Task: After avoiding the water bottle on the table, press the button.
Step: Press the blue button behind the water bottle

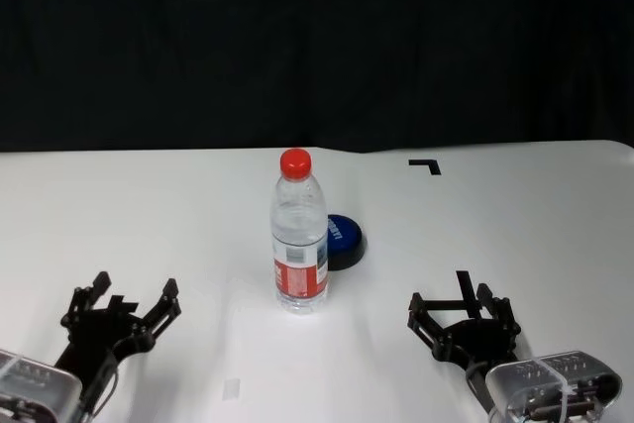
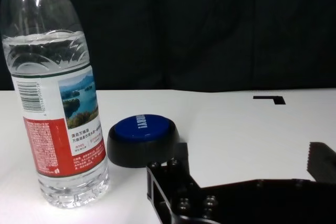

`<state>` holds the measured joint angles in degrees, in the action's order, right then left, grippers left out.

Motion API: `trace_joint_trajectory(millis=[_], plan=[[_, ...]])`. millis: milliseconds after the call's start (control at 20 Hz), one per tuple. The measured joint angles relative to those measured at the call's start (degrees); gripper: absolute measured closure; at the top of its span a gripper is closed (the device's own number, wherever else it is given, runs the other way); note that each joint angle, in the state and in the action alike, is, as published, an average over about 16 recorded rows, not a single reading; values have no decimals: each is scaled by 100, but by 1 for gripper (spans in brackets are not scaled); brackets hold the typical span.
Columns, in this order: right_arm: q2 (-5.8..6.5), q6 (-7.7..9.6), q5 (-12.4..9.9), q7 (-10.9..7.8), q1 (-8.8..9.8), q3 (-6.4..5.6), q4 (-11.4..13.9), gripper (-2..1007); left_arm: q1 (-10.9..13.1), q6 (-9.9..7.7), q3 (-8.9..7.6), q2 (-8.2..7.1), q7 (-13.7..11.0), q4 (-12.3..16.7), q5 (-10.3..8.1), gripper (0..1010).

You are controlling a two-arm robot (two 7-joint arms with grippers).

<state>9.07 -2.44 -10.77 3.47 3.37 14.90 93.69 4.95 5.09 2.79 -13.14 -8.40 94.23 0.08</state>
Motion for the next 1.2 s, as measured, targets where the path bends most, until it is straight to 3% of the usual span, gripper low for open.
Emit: trace_joint_trajectory(millis=[550, 1200], plan=[[0, 0, 0, 0, 0, 0, 0, 2, 160, -10, -59, 119, 31, 55, 61, 1], [0, 0, 0, 0, 0, 0, 0, 2, -271, -16, -4, 29, -101, -253, 148, 0]])
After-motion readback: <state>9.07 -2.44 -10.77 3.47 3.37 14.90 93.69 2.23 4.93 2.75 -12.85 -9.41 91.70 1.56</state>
